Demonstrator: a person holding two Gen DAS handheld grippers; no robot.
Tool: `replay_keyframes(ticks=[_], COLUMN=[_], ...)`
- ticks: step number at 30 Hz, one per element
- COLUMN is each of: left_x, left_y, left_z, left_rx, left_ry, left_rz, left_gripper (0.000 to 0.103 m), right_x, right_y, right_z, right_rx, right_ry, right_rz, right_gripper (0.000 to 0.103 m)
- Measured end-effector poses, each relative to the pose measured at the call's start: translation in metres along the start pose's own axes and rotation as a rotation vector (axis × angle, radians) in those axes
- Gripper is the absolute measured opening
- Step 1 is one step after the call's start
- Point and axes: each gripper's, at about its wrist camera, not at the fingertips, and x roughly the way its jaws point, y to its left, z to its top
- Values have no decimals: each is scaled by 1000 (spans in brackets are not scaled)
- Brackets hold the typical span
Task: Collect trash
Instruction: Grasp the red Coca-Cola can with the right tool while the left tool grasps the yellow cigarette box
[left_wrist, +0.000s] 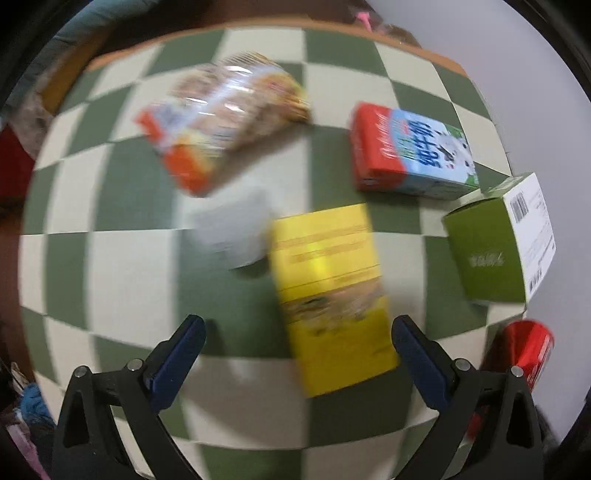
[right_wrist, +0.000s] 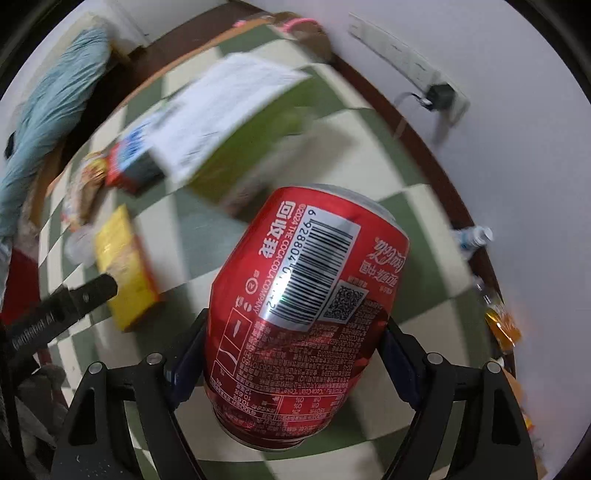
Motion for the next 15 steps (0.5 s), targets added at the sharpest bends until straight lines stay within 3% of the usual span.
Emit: replay_keyframes(ticks=[5, 7, 10, 11, 15], left_x=[8, 5, -1, -4, -10], left_y=[-28, -33, -45, -49, -57], left_z=[8, 7, -2, -4, -24], left_rx=[25, 32, 72, 88, 157], left_ry=[-32, -56, -94, -108, -107], left_rz=[107, 103, 98, 95, 69], left_gripper=[100, 95, 76, 59, 56], right_x=[-1, 1, 4, 6, 7], right_y=[-15, -15, -13, -12, -10], right_z=[13, 14, 16, 16, 17], right_rx=[16, 21, 29, 31, 53], right_ry=[15, 14, 10, 8, -2], right_rz=[15, 29, 35, 31, 56], right_gripper=[86, 87, 87, 87, 87])
